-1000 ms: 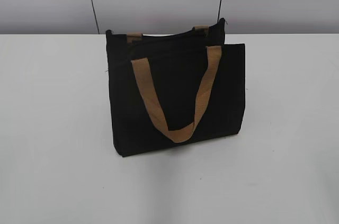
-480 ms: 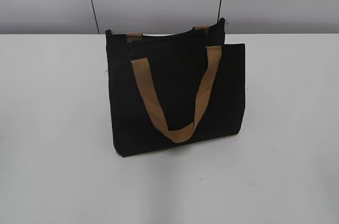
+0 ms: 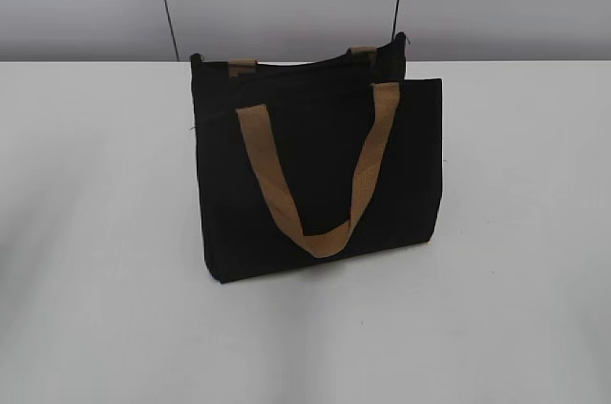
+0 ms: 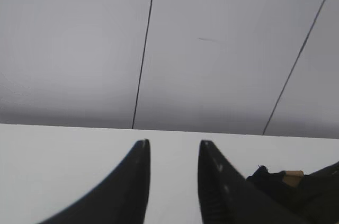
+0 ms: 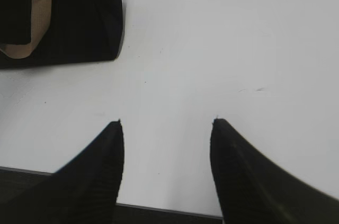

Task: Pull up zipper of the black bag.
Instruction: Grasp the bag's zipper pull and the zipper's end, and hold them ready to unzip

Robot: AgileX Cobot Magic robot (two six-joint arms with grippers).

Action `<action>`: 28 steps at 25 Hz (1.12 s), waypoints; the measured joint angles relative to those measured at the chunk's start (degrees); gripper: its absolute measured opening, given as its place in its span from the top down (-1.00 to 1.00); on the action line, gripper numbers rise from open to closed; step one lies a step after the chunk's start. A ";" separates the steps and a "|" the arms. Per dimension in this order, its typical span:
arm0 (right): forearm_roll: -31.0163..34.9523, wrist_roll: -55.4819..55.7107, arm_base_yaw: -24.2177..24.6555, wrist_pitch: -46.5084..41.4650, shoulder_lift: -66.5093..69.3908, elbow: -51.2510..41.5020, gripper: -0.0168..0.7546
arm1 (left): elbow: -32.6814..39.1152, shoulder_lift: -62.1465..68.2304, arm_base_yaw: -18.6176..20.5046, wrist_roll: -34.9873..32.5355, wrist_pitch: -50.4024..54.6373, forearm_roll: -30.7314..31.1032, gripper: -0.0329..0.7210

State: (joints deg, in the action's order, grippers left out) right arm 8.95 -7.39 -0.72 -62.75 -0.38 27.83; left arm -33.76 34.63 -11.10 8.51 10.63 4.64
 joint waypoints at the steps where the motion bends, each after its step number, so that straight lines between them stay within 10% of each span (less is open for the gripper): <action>1: 0.00 0.00 0.00 0.00 0.00 0.00 -0.11 | 0.00 1.56 -0.73 -0.04 -1.56 0.24 0.29; 15: 0.00 0.00 0.00 0.00 0.00 0.00 -0.11 | 0.00 24.72 -9.07 -0.04 -18.20 1.80 0.29; 28: 0.00 0.00 0.00 0.00 0.00 0.00 -0.11 | 0.00 36.05 -9.17 -0.04 -27.88 1.85 0.29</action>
State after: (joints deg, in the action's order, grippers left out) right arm 8.95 -7.39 -0.72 -62.75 -0.38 27.83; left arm -33.76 70.68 -20.27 8.46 -17.25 6.49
